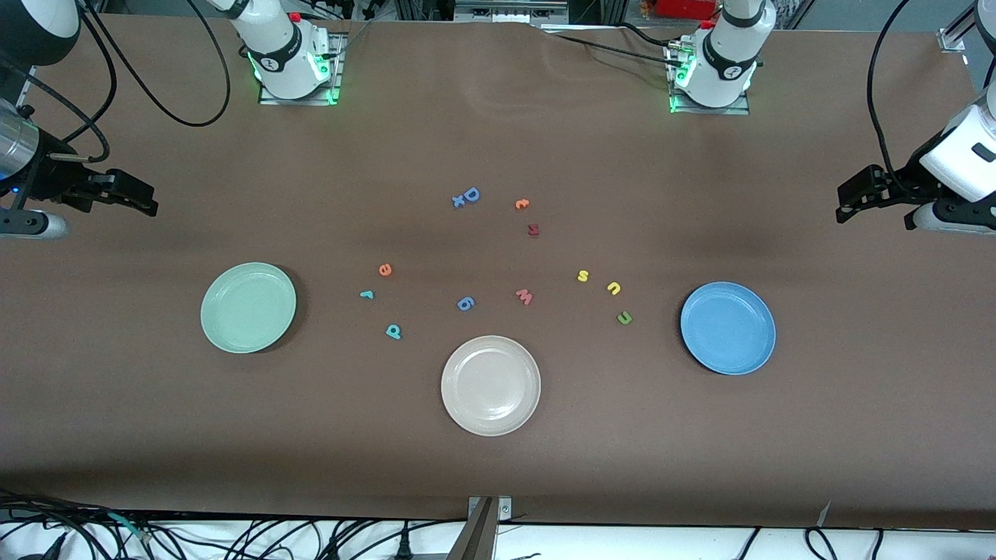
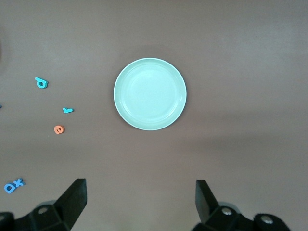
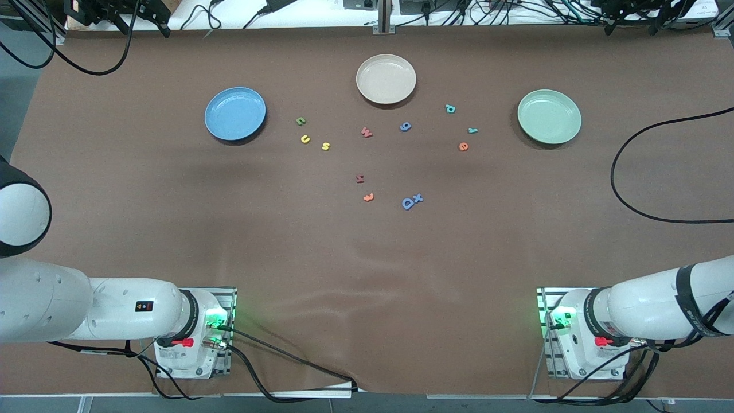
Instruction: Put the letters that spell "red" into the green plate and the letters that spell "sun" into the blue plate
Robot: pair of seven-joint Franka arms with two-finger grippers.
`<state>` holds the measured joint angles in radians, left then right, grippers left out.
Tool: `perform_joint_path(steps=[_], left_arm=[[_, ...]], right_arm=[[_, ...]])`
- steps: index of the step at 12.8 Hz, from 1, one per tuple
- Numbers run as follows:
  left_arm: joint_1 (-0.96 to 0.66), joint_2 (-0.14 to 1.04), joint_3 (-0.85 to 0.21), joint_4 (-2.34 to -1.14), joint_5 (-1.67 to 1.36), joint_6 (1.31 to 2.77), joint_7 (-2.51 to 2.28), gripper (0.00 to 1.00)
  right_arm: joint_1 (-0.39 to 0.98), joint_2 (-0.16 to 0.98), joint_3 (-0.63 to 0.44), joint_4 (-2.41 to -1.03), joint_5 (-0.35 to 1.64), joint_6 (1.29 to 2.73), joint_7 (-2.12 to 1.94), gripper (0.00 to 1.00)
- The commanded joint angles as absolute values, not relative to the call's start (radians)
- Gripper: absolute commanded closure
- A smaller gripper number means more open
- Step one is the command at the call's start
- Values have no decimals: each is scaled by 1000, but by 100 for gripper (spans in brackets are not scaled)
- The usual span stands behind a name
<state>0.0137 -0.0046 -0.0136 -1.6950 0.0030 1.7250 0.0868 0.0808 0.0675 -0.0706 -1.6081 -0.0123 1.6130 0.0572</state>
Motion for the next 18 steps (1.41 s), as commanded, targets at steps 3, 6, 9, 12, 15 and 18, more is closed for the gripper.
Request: perform_joint_path(steps=[3,6,9,12,15,18], left_arm=[[14,-11,-12,-1680,-25,1703,97,0],[14,-11,-12,-1680,-25,1703,97,0],[12,-11,-12,-1680,-25,1703,97,0],[12,-11,-11,-1680,-25,1701,98,0],[14,-11,-9,-1680,-25,1701,103,0],[15,-9,-9,-1680,-25,1701,104,0]], right_arm=[[83,63,-74,-1605,3,1597,41,0],[83,63,-74,-1605,5,1597,40,0],[83,63,-75,-1605,6,1597,40,0],[83,63,-75,-1605,6,1597,40,0],[83,63,-77,-1605,6,1595,38,0],[83,63,-77,-1605,6,1597,38,0]])
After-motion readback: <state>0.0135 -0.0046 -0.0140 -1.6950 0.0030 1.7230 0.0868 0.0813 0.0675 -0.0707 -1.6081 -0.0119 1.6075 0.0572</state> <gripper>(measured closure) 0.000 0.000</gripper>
